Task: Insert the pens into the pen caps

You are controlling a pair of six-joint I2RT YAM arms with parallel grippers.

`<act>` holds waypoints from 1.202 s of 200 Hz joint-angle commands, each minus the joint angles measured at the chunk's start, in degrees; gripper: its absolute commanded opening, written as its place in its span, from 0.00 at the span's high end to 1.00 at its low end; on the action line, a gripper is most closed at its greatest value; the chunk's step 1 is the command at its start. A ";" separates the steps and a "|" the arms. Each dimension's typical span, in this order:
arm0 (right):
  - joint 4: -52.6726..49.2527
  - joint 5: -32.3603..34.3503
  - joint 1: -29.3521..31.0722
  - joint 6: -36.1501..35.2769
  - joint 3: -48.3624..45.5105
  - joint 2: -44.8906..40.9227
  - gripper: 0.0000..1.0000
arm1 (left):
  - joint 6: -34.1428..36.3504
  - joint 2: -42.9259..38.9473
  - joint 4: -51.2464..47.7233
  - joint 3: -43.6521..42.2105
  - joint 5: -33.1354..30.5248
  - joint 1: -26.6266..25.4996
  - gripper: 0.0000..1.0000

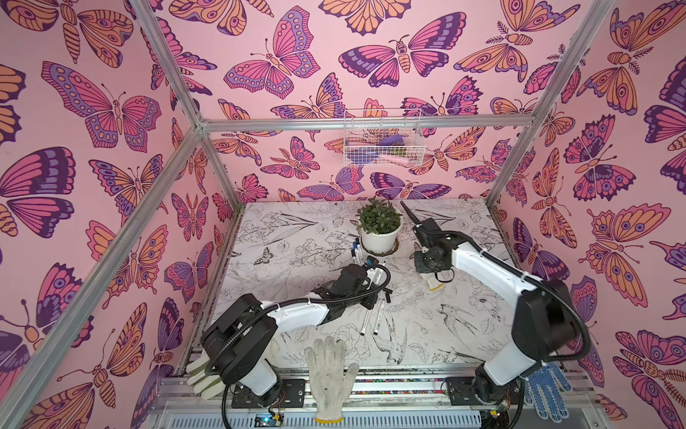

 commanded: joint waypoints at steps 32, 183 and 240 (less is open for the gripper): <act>5.40 -12.00 0.10 -1.08 -0.82 9.12 1.00 | -0.13 0.31 0.88 1.08 0.66 -0.17 1.00; 0.99 -7.82 1.52 -0.03 -3.42 8.61 0.72 | 0.04 -0.61 0.93 0.49 -0.36 -0.17 1.00; -1.71 -9.96 2.43 0.02 -0.15 6.02 0.89 | 0.31 -0.17 0.89 0.56 0.34 -0.17 1.00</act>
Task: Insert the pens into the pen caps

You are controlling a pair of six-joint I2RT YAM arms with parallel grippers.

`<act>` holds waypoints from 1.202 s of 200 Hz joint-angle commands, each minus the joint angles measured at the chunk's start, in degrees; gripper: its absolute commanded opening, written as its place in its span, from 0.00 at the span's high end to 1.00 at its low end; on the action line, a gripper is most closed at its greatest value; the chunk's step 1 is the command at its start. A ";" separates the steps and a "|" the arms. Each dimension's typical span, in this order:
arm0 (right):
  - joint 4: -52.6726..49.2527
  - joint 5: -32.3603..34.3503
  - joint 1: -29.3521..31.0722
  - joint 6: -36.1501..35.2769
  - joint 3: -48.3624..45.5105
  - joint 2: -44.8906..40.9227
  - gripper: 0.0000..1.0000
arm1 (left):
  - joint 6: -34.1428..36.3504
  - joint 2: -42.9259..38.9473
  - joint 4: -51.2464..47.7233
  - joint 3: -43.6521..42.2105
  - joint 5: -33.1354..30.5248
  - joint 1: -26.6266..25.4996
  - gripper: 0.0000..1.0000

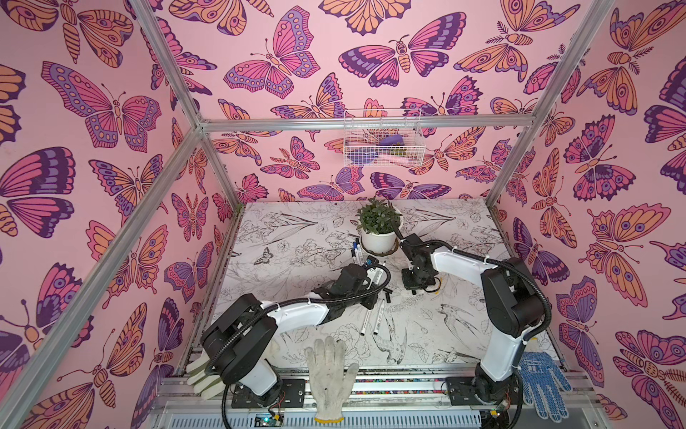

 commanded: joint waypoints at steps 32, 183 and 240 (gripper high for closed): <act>-7.67 -2.35 0.24 -1.34 6.62 -5.53 0.90 | 1.29 0.39 0.81 0.72 0.61 -0.17 1.00; 34.52 -21.95 -3.31 19.13 -13.64 -29.94 1.00 | 3.71 0.41 2.87 1.25 7.27 -1.93 1.00; 41.70 -19.49 -3.27 21.86 -18.82 -33.94 1.00 | 3.08 -0.04 4.16 0.89 7.01 -1.93 1.00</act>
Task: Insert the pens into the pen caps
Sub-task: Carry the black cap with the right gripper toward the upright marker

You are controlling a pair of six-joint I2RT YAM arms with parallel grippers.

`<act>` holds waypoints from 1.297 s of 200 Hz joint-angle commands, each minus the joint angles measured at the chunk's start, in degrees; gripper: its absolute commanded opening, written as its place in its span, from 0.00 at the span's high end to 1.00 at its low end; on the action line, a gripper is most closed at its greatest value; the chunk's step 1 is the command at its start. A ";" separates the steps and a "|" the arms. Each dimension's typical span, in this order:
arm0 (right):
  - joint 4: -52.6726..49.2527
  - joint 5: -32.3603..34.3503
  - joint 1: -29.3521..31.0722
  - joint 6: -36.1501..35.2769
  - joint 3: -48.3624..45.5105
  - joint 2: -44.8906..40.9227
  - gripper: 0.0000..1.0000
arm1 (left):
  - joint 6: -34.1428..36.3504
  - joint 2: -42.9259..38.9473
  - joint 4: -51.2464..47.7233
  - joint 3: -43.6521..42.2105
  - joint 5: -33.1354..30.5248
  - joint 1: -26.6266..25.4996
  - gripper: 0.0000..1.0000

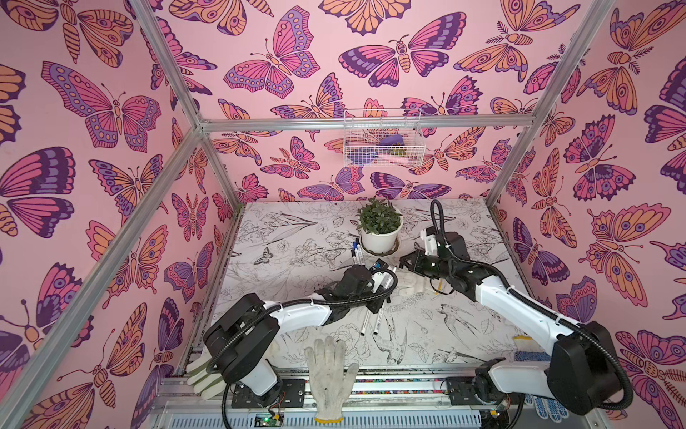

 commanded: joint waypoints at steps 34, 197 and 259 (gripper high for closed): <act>6.57 1.26 -0.04 1.95 0.57 -2.92 1.00 | -0.60 -0.71 1.47 0.21 0.32 0.02 1.00; -0.32 -4.70 0.89 -4.72 3.60 -0.44 1.00 | -1.01 -1.49 1.58 -0.50 -1.11 0.13 1.00; 0.92 -7.18 0.84 -4.86 3.82 0.47 1.00 | -1.22 -1.43 1.68 -0.44 -1.20 0.21 1.00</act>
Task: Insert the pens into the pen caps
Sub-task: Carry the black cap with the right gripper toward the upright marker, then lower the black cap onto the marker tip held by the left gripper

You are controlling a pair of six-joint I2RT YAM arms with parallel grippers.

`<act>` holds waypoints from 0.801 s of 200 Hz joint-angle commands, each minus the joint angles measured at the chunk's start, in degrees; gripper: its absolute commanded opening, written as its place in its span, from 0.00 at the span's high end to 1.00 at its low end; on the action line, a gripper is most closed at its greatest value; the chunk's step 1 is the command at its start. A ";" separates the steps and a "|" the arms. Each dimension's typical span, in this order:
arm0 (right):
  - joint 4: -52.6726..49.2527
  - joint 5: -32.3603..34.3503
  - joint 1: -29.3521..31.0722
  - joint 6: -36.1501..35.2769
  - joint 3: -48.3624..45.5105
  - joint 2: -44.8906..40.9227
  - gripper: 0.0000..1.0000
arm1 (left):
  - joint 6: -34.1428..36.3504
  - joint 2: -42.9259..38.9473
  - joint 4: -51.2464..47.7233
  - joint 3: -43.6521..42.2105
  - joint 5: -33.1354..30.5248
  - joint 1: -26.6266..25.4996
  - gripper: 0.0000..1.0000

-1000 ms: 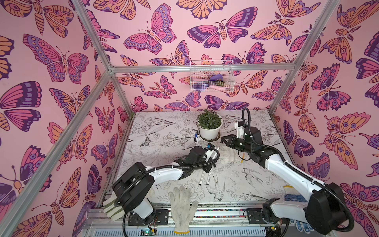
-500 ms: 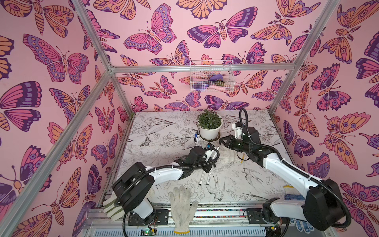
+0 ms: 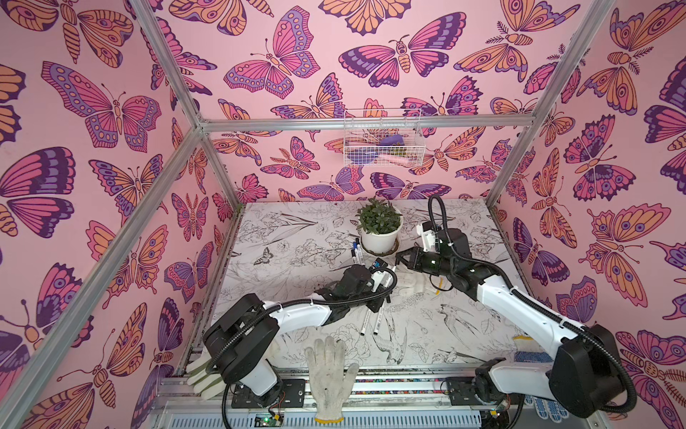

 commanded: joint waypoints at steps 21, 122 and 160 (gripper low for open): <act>0.34 -2.45 0.45 -1.36 2.17 0.79 1.00 | -0.65 -1.37 1.22 -0.51 -0.89 0.26 1.00; -7.50 -5.33 1.29 -8.50 5.52 2.38 1.00 | -5.22 -2.42 6.22 -0.40 2.69 3.44 1.00; -8.03 -2.42 3.03 -10.06 5.52 2.44 1.00 | -5.37 -1.47 6.56 2.20 5.27 3.62 1.00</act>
